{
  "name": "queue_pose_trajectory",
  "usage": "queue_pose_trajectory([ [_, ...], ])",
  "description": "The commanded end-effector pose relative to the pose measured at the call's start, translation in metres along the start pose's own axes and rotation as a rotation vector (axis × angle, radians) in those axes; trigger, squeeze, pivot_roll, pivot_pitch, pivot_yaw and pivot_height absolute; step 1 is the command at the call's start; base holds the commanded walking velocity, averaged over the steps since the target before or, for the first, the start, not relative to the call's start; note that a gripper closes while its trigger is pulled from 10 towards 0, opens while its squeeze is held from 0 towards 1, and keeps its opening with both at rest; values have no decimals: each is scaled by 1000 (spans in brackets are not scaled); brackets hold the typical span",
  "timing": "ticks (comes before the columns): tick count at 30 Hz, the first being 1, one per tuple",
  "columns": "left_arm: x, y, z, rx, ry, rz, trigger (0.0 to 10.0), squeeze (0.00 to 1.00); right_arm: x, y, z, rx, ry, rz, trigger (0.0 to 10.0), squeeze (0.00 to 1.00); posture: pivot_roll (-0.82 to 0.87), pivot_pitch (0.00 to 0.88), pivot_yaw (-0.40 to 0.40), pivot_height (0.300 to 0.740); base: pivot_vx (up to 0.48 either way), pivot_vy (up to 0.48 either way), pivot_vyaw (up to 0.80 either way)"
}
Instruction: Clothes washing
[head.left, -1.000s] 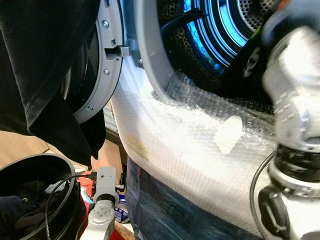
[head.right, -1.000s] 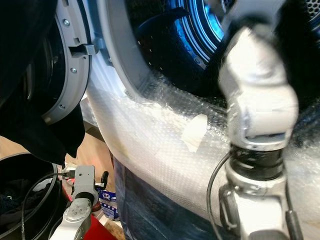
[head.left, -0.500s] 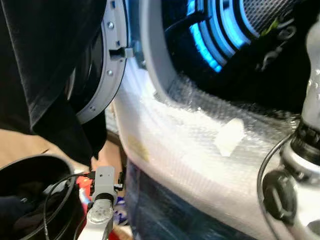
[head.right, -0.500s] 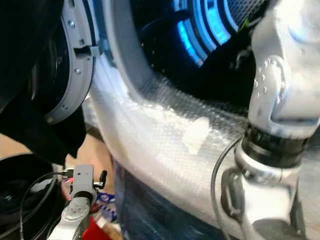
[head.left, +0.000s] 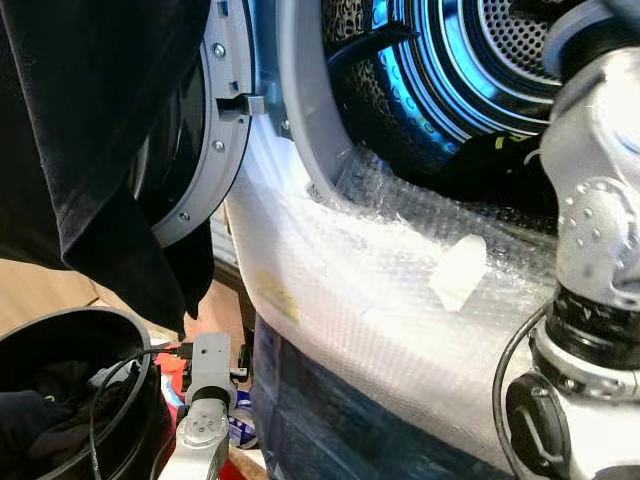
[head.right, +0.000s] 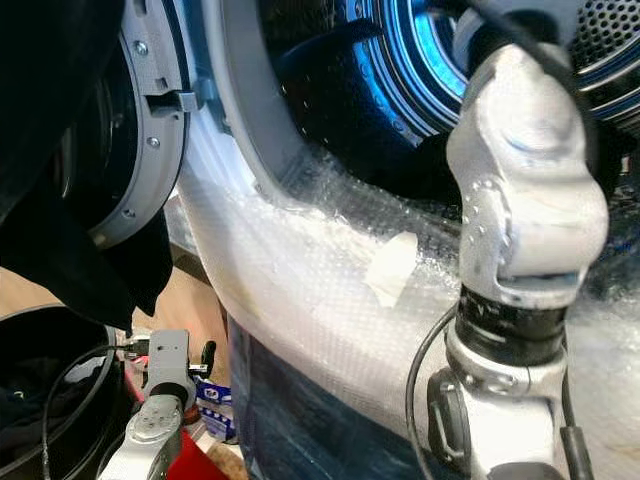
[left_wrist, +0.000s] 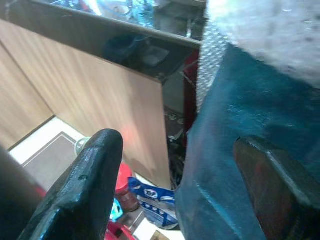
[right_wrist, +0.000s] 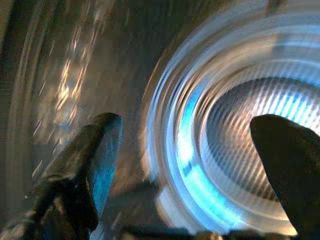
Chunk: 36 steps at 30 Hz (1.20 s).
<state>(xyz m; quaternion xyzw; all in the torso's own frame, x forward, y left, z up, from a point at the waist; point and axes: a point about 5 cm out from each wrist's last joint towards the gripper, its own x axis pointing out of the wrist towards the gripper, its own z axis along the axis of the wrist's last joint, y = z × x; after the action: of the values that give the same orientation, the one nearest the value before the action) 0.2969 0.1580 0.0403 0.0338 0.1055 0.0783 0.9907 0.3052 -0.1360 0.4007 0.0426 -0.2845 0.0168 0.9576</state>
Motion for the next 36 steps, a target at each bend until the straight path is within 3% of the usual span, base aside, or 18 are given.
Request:
queue_pose_trajectory([
  [1,-1,-1,-1,-1,1,0,10000,0,-1,1,2,33,6,30,10000,0,-149,25,-31,740,0,0,0],
  [3,-1,-1,-1,0,2,-1,10000,0,-7,7,-1,177,13,136,10000,0,-151,25,-31,740,0,0,0],
  [5,-1,-1,-1,0,2,-2,10000,0,-9,8,-2,219,22,163,10000,0,-151,25,-31,740,0,0,0],
  [6,-1,-1,-2,1,3,-2,10000,0,-16,12,3,362,-9,259,10000,0,-151,26,-31,740,0,0,0],
  [8,-1,-1,-2,2,4,-2,10000,0,-23,11,5,488,-45,329,10000,0,-151,26,-31,740,0,0,0],
  [9,-1,-1,-2,2,4,-2,10000,0,-23,11,5,488,-45,329,10000,0,-151,26,-31,740,0,0,0],
  [10,-1,-1,-2,2,3,-4,10000,0,-30,10,6,614,-59,414,10000,0,-149,26,-32,740,0,0,0],
  [11,-1,-1,-2,2,3,-4,10000,0,-30,10,6,614,-59,414,10000,0,-149,26,-32,740,0,0,0],
  [13,-1,-2,-2,2,3,-5,10000,0,-46,13,9,739,-91,598,10000,0,-149,26,-32,740,0,0,0],
  [18,-1,-1,-1,4,2,-3,10000,0,-79,23,7,848,-81,886,10000,0,-143,22,-30,740,0,0,0],
  [21,1,1,4,7,-32,3,10000,0,-106,33,-3,870,2,1057,10000,0,-137,19,-28,740,0,0,0],
  [28,3,8,13,8,-76,37,10000,0,-141,36,-24,934,172,1215,10000,0,-128,16,-22,740,0,0,0],
  [29,4,10,14,9,-80,41,10000,0,-161,35,-33,945,259,1307,10000,0,-130,16,-22,740,0,0,0],
  [30,4,10,14,10,-81,42,10000,0,-171,34,-39,942,316,1338,10000,0,-130,16,-22,740,0,0,0],
  [31,4,10,14,11,-83,45,10000,0,-189,33,-65,833,499,1347,10000,0,-127,15,-25,740,0,0,0],
  [32,5,11,14,11,-84,46,10000,0,-198,31,-79,759,584,1348,10000,0,-127,15,-25,740,0,0,0],
  [36,4,13,15,8,-93,64,10000,0,-216,24,-117,790,732,1249,10000,0,-105,11,-28,740,0,0,0],
])
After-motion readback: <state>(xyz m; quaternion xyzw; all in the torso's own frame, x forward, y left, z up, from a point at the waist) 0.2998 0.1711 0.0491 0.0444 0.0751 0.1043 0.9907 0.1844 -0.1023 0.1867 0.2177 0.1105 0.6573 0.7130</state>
